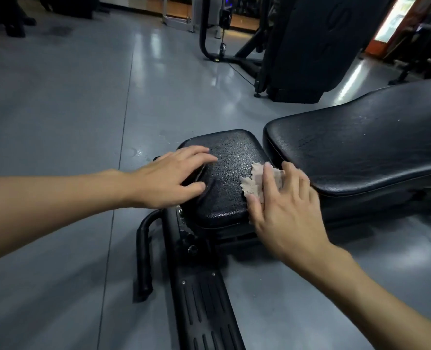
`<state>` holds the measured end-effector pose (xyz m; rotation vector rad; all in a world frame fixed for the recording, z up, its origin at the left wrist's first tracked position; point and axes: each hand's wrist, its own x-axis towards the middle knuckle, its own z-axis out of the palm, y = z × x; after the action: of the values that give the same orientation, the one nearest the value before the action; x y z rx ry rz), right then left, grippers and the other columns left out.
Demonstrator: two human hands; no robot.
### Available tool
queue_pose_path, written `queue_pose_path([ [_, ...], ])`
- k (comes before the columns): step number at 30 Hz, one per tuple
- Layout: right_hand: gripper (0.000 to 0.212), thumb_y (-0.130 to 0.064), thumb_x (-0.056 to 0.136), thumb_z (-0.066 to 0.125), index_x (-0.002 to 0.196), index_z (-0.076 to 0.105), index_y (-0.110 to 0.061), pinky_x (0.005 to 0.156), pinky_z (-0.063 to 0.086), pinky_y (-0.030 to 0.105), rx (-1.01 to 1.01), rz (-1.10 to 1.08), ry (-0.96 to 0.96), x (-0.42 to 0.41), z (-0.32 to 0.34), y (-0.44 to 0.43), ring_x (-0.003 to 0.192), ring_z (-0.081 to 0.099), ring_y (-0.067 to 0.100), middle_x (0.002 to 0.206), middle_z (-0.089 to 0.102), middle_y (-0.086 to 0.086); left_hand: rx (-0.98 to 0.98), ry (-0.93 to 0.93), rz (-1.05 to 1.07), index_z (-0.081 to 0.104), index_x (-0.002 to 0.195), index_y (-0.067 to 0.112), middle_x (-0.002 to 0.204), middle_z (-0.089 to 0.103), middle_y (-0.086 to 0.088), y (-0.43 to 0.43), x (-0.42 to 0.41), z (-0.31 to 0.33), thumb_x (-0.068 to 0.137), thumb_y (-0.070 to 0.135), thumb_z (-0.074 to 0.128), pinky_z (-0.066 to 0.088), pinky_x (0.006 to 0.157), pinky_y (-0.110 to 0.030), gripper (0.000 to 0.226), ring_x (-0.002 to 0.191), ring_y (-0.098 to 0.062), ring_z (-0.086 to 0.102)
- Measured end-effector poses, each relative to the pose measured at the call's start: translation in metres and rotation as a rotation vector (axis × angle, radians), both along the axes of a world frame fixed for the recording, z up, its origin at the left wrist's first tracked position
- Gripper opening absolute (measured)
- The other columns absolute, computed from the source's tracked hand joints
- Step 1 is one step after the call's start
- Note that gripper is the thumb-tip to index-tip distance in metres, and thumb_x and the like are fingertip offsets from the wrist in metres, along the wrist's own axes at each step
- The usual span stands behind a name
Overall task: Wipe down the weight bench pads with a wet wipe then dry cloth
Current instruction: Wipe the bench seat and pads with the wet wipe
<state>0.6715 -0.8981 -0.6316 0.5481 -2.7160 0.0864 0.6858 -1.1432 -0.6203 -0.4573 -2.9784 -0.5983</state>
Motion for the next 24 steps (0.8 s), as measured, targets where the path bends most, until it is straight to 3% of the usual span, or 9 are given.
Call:
queue_pose_path([
  [2, 0.069, -0.045, 0.095, 0.036, 0.147, 0.035, 0.0, 0.103, 0.04, 0.05, -0.068, 0.004, -0.013, 0.007, -0.004, 0.001, 0.124, 0.042, 0.039, 0.137, 0.044, 0.025, -0.004, 0.035, -0.014, 0.035, 0.146, 0.034, 0.157, 0.026, 0.005, 0.009, -0.009, 0.001, 0.081, 0.063, 0.028, 0.022, 0.118, -0.044, 0.071, 0.144, -0.013, 0.024],
  [6, 0.067, -0.041, 0.098, 0.025, 0.148, 0.029, 0.003, 0.112, 0.032, 0.051, 0.001, 0.044, -0.089, 0.007, -0.008, 0.003, 0.132, 0.038, 0.043, 0.144, 0.038, 0.03, -0.166, 0.01, -0.033, 0.024, 0.148, 0.045, 0.161, 0.018, 0.004, 0.019, -0.02, -0.008, 0.082, 0.071, 0.016, 0.016, 0.119, -0.047, 0.072, 0.149, -0.017, 0.013],
  [10, 0.061, -0.039, 0.099, 0.03, 0.144, 0.03, 0.001, 0.096, 0.04, 0.047, -0.117, -0.027, -0.272, -0.033, 0.01, -0.007, 0.116, 0.051, 0.046, 0.133, 0.047, 0.028, -0.219, -0.013, -0.024, 0.015, 0.148, 0.046, 0.162, 0.009, 0.005, 0.023, -0.021, -0.017, 0.082, 0.071, 0.009, 0.007, 0.12, -0.046, 0.071, 0.15, -0.017, 0.003],
  [13, 0.052, -0.037, 0.1, 0.033, 0.142, 0.029, -0.006, 0.091, 0.04, 0.045, -0.185, -0.098, -0.411, -0.064, 0.023, -0.021, 0.117, 0.053, 0.044, 0.139, 0.047, 0.025, -0.22, 0.005, -0.016, 0.015, 0.147, 0.046, 0.162, 0.01, 0.005, 0.024, -0.021, -0.018, 0.082, 0.07, 0.009, 0.008, 0.12, -0.046, 0.07, 0.15, -0.017, 0.003],
  [16, 0.063, -0.045, 0.099, 0.021, 0.152, 0.018, -0.011, 0.094, 0.041, 0.048, -0.107, -0.068, -0.365, -0.057, 0.016, -0.019, 0.118, 0.051, 0.043, 0.144, 0.039, 0.024, -0.232, 0.008, -0.017, 0.015, 0.147, 0.045, 0.162, 0.01, 0.005, 0.023, -0.021, -0.018, 0.083, 0.07, 0.009, 0.009, 0.12, -0.046, 0.069, 0.15, -0.017, 0.003],
  [19, 0.07, -0.05, 0.096, 0.01, 0.152, 0.017, -0.009, 0.09, 0.045, 0.048, 0.001, -0.053, -0.307, -0.03, 0.009, -0.003, 0.111, 0.05, 0.04, 0.138, 0.04, 0.024, -0.225, 0.027, -0.025, 0.018, 0.147, 0.044, 0.161, 0.014, 0.005, 0.022, -0.022, -0.018, 0.084, 0.07, 0.01, 0.011, 0.119, -0.046, 0.069, 0.15, -0.018, 0.007],
  [22, 0.068, -0.043, 0.1, 0.03, 0.153, 0.01, -0.004, 0.094, 0.042, 0.046, -0.057, -0.061, -0.301, -0.017, 0.011, 0.001, 0.112, 0.051, 0.042, 0.131, 0.044, 0.026, -0.227, 0.048, -0.029, 0.021, 0.146, 0.043, 0.159, 0.017, 0.004, 0.022, -0.023, -0.019, 0.084, 0.069, 0.011, 0.011, 0.118, -0.047, 0.068, 0.149, -0.02, 0.01],
  [24, 0.067, -0.039, 0.1, 0.034, 0.152, 0.013, -0.002, 0.095, 0.042, 0.047, -0.053, -0.056, -0.288, -0.024, 0.014, -0.007, 0.113, 0.052, 0.043, 0.132, 0.044, 0.027, -0.229, 0.036, -0.025, 0.021, 0.147, 0.043, 0.159, 0.016, 0.005, 0.022, -0.023, -0.017, 0.083, 0.07, 0.01, 0.011, 0.118, -0.046, 0.07, 0.149, -0.02, 0.009],
])
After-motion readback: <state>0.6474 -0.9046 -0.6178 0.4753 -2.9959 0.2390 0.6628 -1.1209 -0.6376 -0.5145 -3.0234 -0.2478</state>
